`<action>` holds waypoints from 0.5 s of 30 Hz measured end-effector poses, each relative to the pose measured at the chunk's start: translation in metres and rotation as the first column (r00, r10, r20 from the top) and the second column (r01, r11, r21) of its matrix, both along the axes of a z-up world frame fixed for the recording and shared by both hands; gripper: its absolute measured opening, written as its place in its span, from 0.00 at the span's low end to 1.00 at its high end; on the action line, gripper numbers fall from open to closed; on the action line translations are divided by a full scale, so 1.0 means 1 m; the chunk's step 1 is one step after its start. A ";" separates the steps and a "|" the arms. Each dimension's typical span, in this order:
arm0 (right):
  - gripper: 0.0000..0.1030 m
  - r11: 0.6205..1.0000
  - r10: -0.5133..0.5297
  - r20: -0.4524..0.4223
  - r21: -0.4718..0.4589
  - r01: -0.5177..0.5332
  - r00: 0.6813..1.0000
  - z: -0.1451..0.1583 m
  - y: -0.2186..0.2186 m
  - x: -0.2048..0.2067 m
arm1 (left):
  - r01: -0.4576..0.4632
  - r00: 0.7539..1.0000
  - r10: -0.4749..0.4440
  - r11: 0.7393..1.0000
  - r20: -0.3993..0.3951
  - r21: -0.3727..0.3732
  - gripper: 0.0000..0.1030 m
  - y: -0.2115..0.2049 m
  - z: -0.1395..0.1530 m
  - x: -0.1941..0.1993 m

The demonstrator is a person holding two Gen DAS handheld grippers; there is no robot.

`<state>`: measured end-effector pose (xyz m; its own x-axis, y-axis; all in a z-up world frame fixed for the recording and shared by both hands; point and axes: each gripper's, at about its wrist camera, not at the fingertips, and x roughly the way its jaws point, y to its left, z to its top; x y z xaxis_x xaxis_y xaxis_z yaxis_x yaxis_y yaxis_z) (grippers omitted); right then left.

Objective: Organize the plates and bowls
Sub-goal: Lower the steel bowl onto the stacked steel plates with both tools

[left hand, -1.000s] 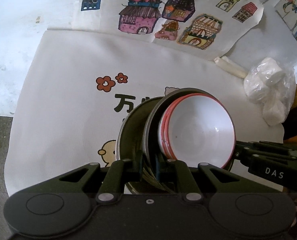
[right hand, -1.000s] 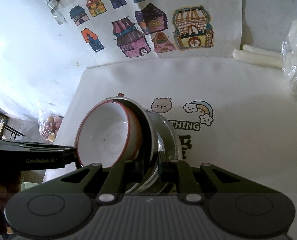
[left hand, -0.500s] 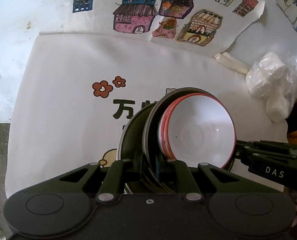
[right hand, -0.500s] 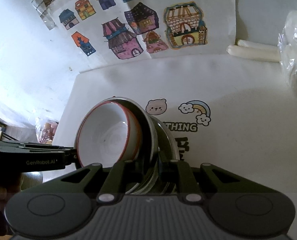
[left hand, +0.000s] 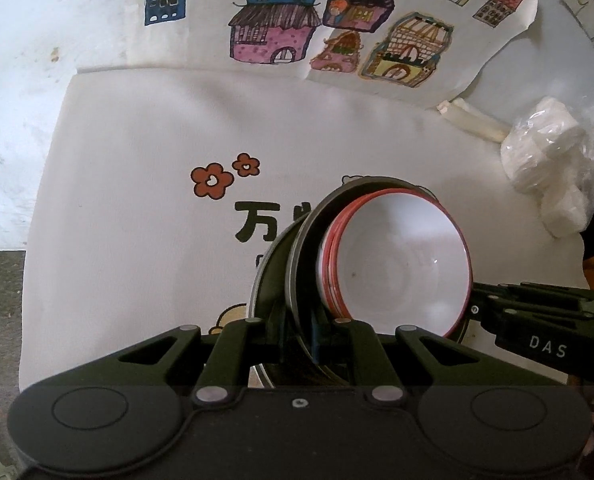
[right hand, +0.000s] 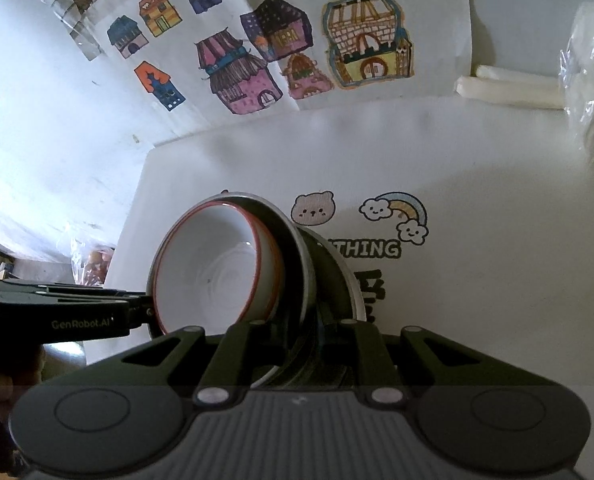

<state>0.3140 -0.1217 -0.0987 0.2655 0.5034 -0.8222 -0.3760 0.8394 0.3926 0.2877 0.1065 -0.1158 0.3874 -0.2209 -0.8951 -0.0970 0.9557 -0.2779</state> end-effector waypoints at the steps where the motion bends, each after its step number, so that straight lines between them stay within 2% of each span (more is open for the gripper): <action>1: 0.14 1.000 0.000 -0.002 0.000 0.000 1.000 -0.001 0.000 0.000 | -0.001 1.000 0.001 1.000 -0.001 0.001 0.10 0.000 0.000 0.000; 15: 0.14 1.000 -0.004 -0.019 -0.001 0.004 1.000 -0.007 -0.001 0.003 | -0.004 1.000 0.004 1.000 -0.004 0.003 0.10 -0.001 0.000 0.001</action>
